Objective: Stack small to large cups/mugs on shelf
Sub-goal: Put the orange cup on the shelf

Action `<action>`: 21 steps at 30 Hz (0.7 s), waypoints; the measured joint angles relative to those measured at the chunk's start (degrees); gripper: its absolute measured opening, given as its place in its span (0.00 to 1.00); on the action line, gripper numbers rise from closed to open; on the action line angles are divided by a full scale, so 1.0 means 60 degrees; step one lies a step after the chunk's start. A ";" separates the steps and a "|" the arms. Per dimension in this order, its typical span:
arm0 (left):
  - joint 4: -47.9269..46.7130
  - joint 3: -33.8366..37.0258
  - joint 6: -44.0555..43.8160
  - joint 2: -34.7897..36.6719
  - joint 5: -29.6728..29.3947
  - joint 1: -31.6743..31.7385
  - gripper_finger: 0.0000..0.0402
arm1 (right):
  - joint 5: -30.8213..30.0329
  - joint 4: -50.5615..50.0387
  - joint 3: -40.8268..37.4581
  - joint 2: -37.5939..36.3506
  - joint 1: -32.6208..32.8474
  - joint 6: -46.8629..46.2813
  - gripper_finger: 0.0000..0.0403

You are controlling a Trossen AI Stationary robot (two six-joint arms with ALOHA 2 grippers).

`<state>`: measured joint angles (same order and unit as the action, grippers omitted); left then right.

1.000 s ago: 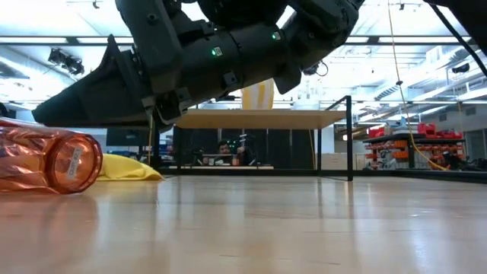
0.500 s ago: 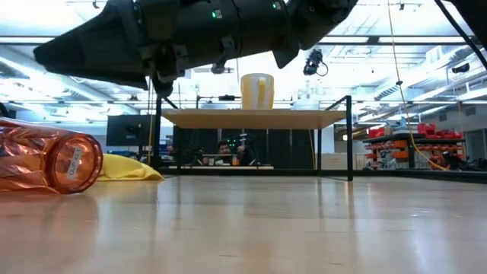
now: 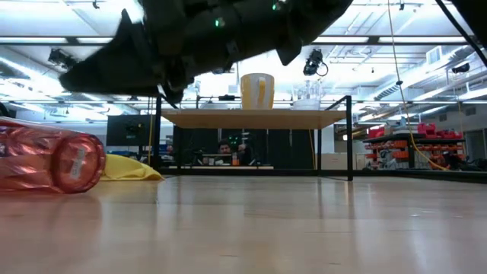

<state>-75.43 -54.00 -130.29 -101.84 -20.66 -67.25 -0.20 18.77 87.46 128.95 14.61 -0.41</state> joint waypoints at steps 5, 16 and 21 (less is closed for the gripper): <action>-0.0109 0.0007 0.0039 0.0007 -0.0197 0.0181 0.04 | -0.0001 0.0114 0.0000 0.0000 -0.0292 0.0047 0.09; 0.0074 0.0011 0.0124 0.0007 -0.1113 0.0260 0.05 | 0.0618 -0.0283 0.0004 0.0102 -0.0434 -0.0255 0.03; 0.0197 0.0011 0.0176 0.0007 -0.1590 0.0264 0.04 | 0.0604 -0.0575 -0.0007 0.0102 -0.0519 -0.0407 0.02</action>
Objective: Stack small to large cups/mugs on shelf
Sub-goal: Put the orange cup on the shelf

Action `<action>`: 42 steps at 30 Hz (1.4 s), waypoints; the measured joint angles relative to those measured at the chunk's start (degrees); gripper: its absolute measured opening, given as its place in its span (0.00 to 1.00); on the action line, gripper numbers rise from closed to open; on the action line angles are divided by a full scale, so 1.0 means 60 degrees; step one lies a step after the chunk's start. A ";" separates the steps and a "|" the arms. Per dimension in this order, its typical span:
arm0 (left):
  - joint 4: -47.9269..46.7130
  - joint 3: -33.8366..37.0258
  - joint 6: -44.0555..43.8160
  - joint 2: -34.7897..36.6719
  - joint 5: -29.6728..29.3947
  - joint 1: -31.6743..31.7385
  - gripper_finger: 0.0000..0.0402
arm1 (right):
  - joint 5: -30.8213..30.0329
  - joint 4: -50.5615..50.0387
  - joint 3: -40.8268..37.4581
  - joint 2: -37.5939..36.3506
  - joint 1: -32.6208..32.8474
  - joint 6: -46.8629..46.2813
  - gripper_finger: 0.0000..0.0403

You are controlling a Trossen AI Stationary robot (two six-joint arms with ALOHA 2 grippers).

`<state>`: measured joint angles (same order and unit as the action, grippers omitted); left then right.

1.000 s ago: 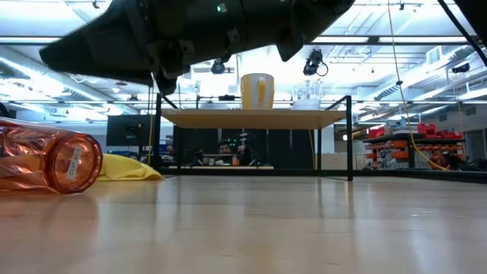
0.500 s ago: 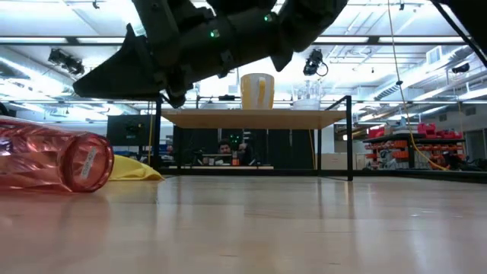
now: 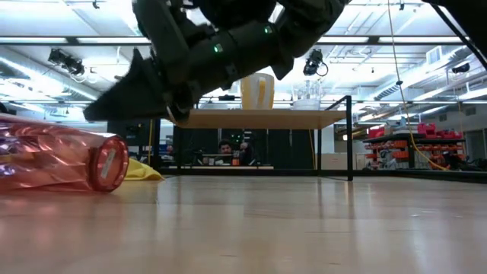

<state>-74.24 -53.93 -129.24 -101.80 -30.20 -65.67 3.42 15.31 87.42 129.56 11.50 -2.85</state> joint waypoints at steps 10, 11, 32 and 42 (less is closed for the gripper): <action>0.0111 0.0000 0.0012 0.0000 -0.0808 -0.0001 0.05 | -0.0370 -0.0112 -0.0551 0.0000 -0.0225 -0.0244 0.02; 0.0110 0.0000 0.0012 0.0000 -0.0905 0.0000 0.06 | -0.0492 -0.0128 -0.0590 0.0007 -0.0223 -0.0237 0.02; 0.0108 0.0000 -0.0003 0.0000 -0.1236 0.0111 0.09 | -0.2035 -0.0400 -0.0184 -0.0330 -0.0035 0.1474 0.02; 0.0424 0.0004 -0.0032 0.0000 -0.1983 0.0124 0.10 | -0.1982 -0.1307 -0.0186 -0.0754 -0.0713 0.1486 0.03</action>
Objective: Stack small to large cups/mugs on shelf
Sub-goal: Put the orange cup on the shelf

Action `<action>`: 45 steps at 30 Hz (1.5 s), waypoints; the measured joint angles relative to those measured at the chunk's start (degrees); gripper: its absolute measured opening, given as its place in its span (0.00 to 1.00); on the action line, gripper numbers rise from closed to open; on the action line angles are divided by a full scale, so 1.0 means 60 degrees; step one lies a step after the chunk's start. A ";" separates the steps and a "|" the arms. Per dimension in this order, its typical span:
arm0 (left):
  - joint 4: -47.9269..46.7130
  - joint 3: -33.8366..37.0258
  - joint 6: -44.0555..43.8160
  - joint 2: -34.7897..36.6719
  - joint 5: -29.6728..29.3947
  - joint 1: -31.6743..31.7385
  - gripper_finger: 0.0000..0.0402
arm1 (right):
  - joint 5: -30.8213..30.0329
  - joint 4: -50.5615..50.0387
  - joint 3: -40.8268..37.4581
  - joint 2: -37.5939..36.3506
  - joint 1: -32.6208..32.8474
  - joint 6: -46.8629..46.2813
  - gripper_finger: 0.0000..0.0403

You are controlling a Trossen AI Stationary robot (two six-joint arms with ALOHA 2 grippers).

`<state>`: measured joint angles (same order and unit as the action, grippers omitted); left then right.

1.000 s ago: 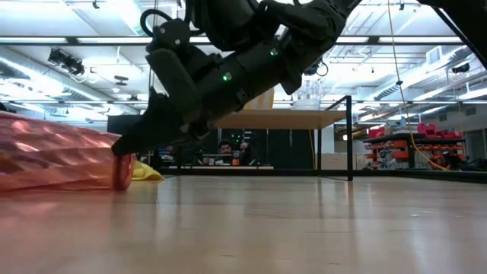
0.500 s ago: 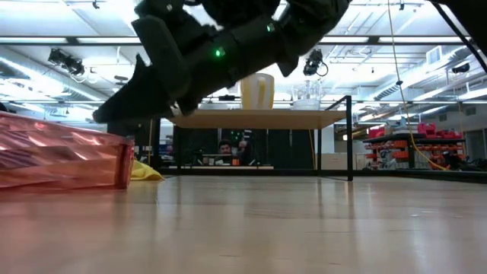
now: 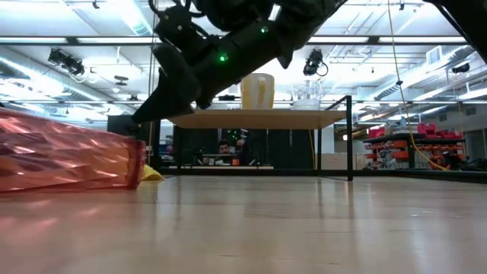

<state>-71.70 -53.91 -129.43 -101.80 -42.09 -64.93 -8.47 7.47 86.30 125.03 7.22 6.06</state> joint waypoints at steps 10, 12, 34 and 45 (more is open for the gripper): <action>0.0128 0.0000 -0.0004 0.0000 -0.0749 0.0025 0.10 | 0.0447 0.0010 -0.0356 0.0102 -0.0403 -0.0526 0.03; 0.0222 0.0000 -0.0004 0.0000 -0.1002 0.0019 0.10 | 0.0460 0.0075 -0.0428 0.0102 -0.0433 -0.0583 0.03; 0.1071 0.0000 -0.0032 0.0000 -0.2781 -0.0157 0.10 | 0.0529 -0.0184 -0.0550 0.0113 -0.0433 -0.0732 0.03; 0.1331 0.0000 0.0033 0.0000 -0.2702 -0.0228 0.10 | 0.0529 -0.0699 -0.0547 0.0113 -0.0433 -0.0739 0.03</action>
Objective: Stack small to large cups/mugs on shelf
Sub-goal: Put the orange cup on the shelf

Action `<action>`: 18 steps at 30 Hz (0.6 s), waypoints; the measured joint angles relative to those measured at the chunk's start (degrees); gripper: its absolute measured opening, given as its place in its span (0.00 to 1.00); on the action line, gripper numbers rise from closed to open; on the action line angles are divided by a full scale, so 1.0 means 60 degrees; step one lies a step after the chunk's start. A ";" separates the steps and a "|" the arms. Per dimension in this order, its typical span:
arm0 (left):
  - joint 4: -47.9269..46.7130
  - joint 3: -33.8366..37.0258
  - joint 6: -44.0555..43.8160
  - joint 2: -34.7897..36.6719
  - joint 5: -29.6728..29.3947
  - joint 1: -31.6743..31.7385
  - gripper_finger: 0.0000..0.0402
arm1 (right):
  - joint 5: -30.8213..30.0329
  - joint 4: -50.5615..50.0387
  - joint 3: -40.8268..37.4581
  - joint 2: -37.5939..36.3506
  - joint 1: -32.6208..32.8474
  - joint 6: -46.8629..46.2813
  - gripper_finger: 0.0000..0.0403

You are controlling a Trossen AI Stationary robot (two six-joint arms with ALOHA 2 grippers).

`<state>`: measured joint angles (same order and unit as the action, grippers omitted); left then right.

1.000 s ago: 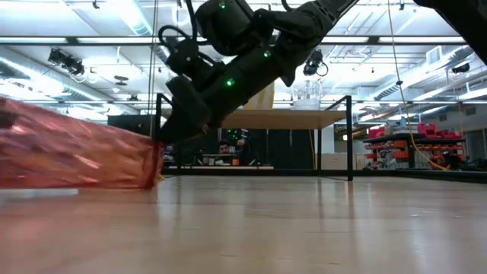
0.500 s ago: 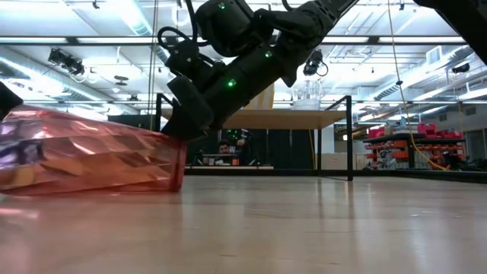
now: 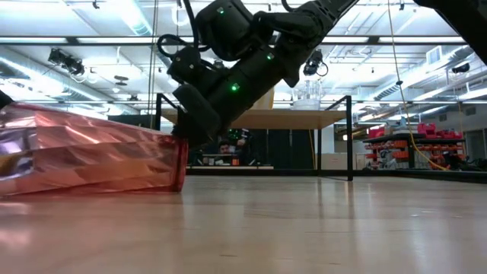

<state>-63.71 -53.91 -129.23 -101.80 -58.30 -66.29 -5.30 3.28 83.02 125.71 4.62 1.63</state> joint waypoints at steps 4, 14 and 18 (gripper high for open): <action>0.0165 0.0000 0.0554 0.0000 0.0004 -0.0124 0.10 | 0.0000 -0.0123 0.0000 0.0000 0.0000 0.0056 0.03; 0.1094 0.0000 0.4885 0.0000 0.0335 0.0161 0.10 | 0.0001 -0.0119 0.0001 -0.0106 0.0004 0.0149 0.03; 0.1035 0.0000 0.6446 0.0000 0.0750 0.0429 0.10 | 0.0004 -0.0119 0.0001 -0.0106 0.0007 0.0146 0.03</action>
<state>-57.50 -53.91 -90.56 -101.80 -53.80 -63.72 -5.28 2.57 83.02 125.08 4.67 2.50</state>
